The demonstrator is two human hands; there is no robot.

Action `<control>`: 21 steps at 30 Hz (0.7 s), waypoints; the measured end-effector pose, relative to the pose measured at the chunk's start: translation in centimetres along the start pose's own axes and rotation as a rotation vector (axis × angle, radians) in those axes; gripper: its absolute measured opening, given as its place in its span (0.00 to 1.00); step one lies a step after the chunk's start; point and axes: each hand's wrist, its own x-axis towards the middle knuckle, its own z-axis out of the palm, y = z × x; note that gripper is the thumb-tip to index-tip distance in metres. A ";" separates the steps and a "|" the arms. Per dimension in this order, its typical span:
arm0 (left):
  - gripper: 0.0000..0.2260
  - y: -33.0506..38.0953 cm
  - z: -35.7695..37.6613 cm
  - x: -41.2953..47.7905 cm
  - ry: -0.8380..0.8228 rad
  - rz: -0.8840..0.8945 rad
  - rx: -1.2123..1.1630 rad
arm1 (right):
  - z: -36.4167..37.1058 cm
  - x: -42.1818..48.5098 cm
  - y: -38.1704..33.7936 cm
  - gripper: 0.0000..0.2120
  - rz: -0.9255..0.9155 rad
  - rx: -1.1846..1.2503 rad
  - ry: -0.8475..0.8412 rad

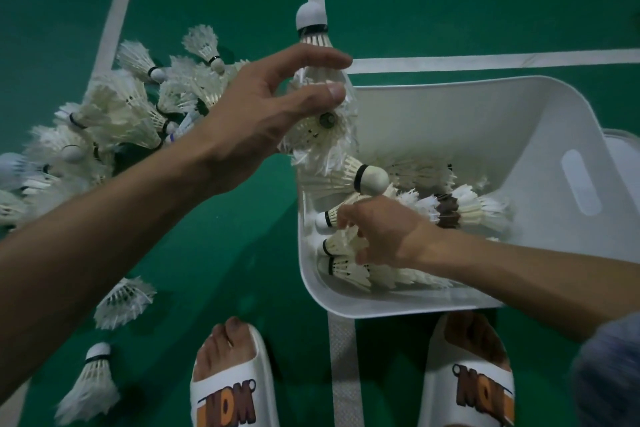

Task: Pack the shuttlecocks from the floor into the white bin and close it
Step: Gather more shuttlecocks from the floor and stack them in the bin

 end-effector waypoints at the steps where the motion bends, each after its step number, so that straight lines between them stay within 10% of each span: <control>1: 0.12 0.0 0.0 0.0 -0.003 0.001 0.000 | 0.4 0.1 0.1 0.24 -0.002 0.015 -0.005; 9: 0.12 0.0 0.4 0.1 -0.021 -0.020 0.007 | -0.9 -0.7 1.7 0.33 -0.006 0.292 -0.030; 17: 0.13 -0.2 1.1 -0.1 0.008 -0.049 -0.008 | -4.5 -5.4 3.0 0.30 0.025 1.125 0.353; 21: 0.13 -0.2 1.8 0.0 0.007 -0.048 0.005 | -4.8 -6.6 1.9 0.27 -0.053 1.082 0.419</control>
